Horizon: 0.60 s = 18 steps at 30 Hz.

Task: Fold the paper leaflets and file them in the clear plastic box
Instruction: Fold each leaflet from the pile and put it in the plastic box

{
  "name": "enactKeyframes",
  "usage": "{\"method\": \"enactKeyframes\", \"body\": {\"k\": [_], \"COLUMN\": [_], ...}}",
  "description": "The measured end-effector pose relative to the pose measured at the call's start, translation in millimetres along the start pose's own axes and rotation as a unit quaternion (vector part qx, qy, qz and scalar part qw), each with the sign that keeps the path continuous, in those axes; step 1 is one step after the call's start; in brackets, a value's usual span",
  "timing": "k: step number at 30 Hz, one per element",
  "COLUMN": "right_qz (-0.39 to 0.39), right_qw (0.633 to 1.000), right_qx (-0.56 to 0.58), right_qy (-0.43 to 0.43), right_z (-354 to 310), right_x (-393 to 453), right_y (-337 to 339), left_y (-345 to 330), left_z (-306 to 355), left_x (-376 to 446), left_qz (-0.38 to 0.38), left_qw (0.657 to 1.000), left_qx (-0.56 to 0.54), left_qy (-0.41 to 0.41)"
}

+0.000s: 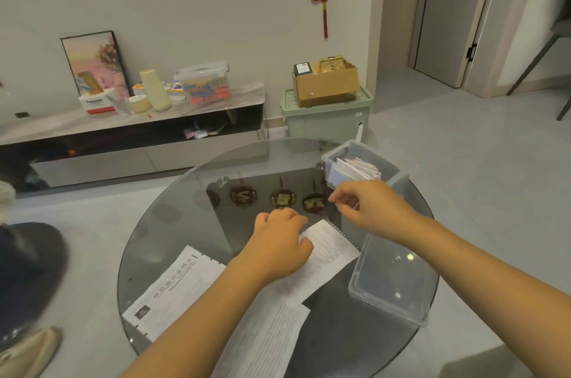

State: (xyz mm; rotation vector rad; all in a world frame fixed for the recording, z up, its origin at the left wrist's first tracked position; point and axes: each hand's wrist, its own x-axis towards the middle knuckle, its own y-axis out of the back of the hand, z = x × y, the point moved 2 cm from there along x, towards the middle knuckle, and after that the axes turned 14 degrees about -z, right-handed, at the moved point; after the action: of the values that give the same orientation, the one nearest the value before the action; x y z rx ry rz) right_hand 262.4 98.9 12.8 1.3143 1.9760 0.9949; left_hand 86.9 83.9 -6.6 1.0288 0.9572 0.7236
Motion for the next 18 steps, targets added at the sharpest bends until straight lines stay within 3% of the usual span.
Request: {"method": "enactKeyframes", "body": {"k": [3,8,13,18], "right_qz": [-0.072,-0.125,-0.142,-0.194], "right_qw": [0.996,0.985,0.98,0.966], "right_qx": [-0.057,-0.119,-0.138,-0.168], "right_qy": [-0.007,-0.016,-0.016,0.013], "right_z": [-3,-6,-10,-16], "right_x": [-6,-8,-6,2], "right_y": [-15,-28,-38,-54], "left_y": [-16,-25,-32,-34], "left_z": [-11,-23,-25,-29], "left_x": [-12,-19,-19,-14], "left_qz": [-0.053,-0.088,-0.061,-0.026], "left_qw": [0.998,0.995,0.987,0.987], "left_qx": [0.012,0.047,0.146,0.153], "left_qy": [0.007,-0.016,-0.001,0.038]}}
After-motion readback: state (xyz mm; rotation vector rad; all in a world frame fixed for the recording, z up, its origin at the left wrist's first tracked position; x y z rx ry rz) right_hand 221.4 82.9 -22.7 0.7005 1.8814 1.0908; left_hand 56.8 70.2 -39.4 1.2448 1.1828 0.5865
